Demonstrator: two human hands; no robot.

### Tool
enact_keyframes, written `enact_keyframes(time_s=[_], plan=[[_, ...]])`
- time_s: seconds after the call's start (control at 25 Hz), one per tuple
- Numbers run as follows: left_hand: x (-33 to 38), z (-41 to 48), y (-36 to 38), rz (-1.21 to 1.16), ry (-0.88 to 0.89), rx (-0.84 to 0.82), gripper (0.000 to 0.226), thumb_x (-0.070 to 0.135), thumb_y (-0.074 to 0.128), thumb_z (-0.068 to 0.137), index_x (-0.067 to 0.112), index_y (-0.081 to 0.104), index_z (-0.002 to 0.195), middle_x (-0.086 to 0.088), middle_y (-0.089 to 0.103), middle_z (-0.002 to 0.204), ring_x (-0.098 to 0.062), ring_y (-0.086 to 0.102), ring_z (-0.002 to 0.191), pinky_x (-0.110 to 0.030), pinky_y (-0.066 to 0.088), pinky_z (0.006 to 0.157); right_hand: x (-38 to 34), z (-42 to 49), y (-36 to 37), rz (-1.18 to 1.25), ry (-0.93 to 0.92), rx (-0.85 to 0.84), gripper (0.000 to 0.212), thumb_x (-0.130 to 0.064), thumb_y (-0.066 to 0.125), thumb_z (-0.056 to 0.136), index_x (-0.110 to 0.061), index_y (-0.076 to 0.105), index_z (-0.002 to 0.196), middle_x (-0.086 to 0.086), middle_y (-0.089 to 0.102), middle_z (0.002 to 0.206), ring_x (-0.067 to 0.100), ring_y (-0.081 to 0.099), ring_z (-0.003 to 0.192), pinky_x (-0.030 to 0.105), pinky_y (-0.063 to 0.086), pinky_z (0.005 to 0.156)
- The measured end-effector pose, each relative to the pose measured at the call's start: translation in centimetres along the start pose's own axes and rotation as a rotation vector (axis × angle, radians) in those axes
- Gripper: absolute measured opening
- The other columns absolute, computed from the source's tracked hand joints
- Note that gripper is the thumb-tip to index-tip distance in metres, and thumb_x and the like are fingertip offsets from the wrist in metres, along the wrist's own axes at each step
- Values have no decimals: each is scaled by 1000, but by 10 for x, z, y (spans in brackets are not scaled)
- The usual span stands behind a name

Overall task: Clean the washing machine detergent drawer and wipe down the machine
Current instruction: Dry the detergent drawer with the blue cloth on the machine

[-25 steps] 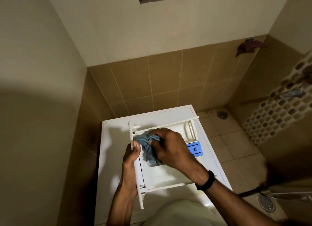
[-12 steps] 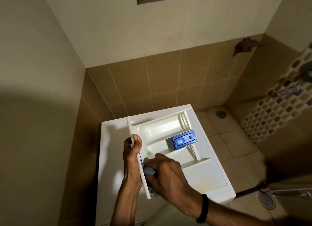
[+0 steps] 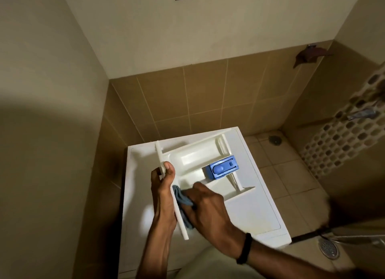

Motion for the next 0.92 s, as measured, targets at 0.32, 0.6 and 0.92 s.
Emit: enact_keyframes(time_s=[0.32,0.6,0.92], plan=[[3,6,1,-61,-143,3,88,79,81,65,12,62,120,-22,67,118,-41,68,105,-57,56,92,4,10,8,43,-97,-115,16,-24,57,96,-19,65,83,-4,45,77,16,50,60,29,40,50],[31,31,-27,-284,-156,-15,80,77,69,77,27,65,139,-21,55,149,-39,59,133,-56,44,112,62,-42,-30,-57,-33,-82,40,-21,73,87,-30,67,125,-7,57,99,10,64,77,25,54,60],[35,-4,-2,-103,-191,15,65,72,54,89,24,69,129,-9,76,121,-36,71,115,-60,53,103,69,-15,-21,-316,-38,-103,48,-19,80,80,-25,61,123,0,52,93,20,58,61,22,43,47]])
Point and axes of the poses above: each hand's wrist, its own z-axis towards the middle knuckle, its own y-axis out of the palm, x = y × z, the point moved 4 cm from there along z, towards the middle knuckle
